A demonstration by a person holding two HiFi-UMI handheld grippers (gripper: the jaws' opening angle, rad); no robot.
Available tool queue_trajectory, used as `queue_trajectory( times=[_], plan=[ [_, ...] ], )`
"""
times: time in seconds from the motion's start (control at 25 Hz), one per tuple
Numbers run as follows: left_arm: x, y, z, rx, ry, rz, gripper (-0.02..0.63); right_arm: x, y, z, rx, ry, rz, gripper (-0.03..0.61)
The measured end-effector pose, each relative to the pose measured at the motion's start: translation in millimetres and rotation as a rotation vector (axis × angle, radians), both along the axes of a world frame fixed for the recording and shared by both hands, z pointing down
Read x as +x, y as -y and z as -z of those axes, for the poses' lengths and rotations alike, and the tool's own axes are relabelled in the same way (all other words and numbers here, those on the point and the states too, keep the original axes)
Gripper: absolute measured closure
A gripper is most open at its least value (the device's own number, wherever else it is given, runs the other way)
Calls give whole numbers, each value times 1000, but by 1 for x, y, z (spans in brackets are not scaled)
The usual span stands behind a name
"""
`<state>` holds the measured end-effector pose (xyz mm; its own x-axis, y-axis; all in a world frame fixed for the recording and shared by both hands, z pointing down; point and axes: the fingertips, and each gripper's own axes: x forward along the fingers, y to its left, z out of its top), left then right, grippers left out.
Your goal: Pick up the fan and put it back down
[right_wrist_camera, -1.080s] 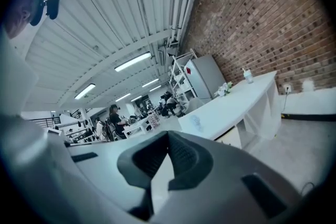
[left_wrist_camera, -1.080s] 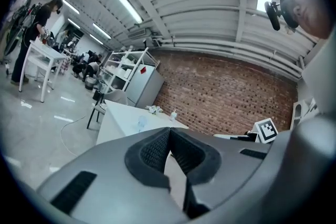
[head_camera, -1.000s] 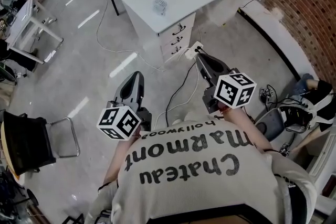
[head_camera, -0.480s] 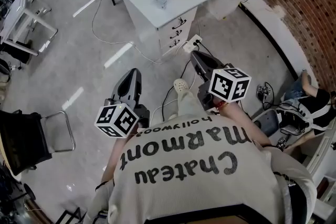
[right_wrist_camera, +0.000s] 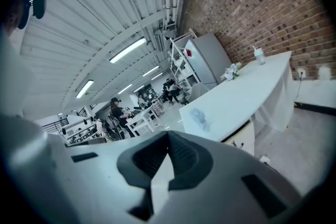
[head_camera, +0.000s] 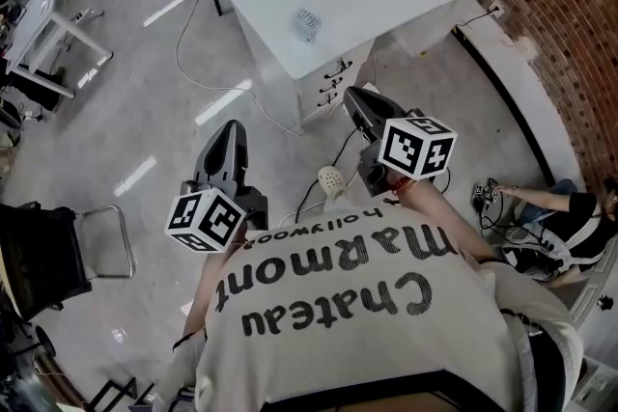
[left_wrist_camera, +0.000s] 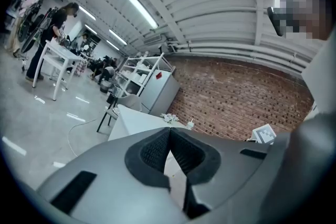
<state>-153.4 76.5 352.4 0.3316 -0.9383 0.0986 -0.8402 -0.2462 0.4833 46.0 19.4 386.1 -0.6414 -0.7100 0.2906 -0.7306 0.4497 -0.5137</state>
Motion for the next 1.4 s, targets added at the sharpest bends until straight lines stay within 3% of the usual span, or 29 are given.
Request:
queue_trajectory(
  times=[0.24,0.44,0.88,1.0,1.4],
  plan=[
    [-10,49,4,4,21,115,612,-2,65,27,87,44,68,575],
    [-7,82,-2,-13,24,154,612,0,113,25,117,54,104,575],
    [-5,122,-29,-91,28,253,612,12,173,-48,114,-49,225,574],
    [-7,126,-35,-116,27,287,612,8,180,-74,93,-113,281,508],
    [-26,120,-42,-132,46,403,612,-12,195,-130,17,-209,407,466]
  ],
)
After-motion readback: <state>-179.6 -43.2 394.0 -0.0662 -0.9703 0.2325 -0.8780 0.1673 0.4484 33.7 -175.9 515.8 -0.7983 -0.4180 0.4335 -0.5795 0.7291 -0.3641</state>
